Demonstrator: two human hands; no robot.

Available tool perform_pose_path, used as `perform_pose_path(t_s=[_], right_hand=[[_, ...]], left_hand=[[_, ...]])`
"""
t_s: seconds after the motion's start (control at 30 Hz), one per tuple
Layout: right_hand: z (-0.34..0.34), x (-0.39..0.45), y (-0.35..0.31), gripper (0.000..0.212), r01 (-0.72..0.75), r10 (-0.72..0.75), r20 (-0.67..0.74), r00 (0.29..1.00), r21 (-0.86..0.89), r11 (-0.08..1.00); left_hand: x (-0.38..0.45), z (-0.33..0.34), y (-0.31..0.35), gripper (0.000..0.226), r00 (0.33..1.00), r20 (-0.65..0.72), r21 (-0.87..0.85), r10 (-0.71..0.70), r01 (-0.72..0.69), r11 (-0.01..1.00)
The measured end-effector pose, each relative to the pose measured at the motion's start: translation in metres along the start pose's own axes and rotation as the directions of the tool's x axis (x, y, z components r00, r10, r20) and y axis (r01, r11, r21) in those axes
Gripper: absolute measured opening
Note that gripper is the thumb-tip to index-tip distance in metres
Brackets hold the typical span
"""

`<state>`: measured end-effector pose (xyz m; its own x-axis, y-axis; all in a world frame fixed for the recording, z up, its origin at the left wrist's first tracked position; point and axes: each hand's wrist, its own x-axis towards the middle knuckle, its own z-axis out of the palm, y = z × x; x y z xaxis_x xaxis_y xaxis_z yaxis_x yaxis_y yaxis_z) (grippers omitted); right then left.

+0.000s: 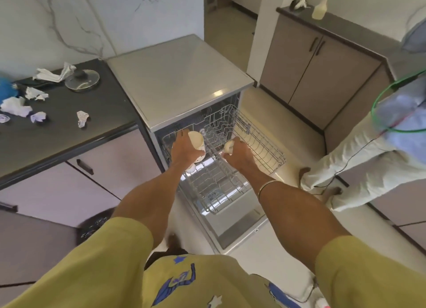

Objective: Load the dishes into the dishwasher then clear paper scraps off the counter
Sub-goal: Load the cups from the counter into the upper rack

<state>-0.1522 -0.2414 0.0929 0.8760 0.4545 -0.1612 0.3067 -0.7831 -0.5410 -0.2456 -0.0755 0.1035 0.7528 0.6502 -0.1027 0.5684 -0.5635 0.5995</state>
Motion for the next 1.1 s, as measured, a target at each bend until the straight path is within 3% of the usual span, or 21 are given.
perform_pose_path(t_s=[0.4,1.1], right_hand=[[0.036,0.011,0.02,0.07,-0.078,0.077,0.063,0.995,0.016,0.997],[0.113,0.034,0.043,0.06,-0.15,0.143,0.311,0.94,-0.001,0.989]], left_hand=[[0.017,0.034,-0.022,0.102,0.989,0.121,0.11,0.08,-0.094,0.989],[0.061,0.114,-0.094,0.104,0.977,0.213,0.31,-0.016,-0.052,0.949]])
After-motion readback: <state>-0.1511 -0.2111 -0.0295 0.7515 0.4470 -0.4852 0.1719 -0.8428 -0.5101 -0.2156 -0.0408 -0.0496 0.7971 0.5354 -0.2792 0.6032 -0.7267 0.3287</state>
